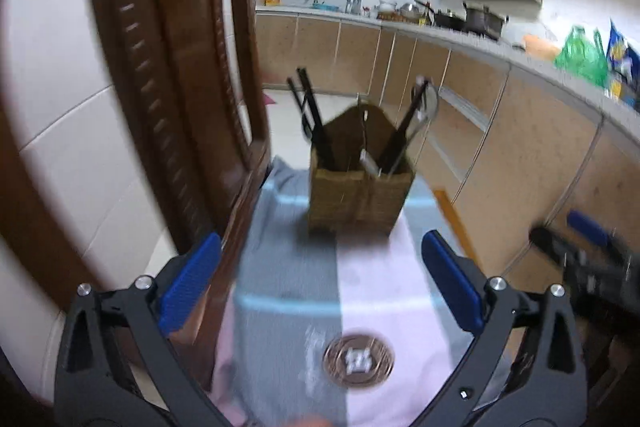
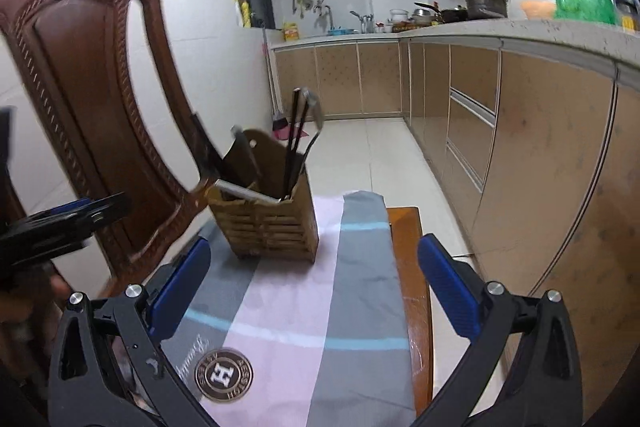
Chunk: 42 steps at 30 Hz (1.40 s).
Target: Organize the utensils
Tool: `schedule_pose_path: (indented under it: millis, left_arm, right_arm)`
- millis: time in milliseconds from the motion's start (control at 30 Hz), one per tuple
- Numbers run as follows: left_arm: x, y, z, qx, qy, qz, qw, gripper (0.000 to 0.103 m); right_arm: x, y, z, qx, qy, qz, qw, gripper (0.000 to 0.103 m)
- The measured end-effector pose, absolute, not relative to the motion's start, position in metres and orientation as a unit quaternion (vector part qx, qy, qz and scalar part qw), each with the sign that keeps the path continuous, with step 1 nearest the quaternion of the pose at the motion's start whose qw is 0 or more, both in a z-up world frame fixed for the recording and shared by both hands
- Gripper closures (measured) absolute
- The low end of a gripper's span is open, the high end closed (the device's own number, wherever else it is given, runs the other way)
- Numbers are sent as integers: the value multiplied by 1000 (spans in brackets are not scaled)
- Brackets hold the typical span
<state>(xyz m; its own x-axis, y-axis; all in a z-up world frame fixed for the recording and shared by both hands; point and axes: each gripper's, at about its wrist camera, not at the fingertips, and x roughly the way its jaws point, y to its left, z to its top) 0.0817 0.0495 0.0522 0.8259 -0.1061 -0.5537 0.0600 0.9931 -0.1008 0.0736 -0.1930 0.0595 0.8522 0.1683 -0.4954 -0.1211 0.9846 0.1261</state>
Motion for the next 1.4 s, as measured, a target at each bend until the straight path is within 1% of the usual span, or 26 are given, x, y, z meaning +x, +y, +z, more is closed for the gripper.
schedule_pose_path:
  millis: [200,300,467,667,1400]
  left_arm:
    - [54,43,20,-18,326,-38,944,4]
    - [47,39,21,-13,315,-44,948,4]
    - [43,41,24,-8,316,-20,948,4]
    - [44,47,27,-26,316,-22,948,4]
    - [43,40,28,-17,314,-26,949,4]
  right_arm:
    - [40,-176,44,36,302,68,950,3]
    - [29,-173,37,50,320,80,943,3]
    - [17,-165,33,41,313,70,946,3]
    - [16,-158,31,31,306,67,949,3]
    - [16,-164,28,39,309,63,948,3]
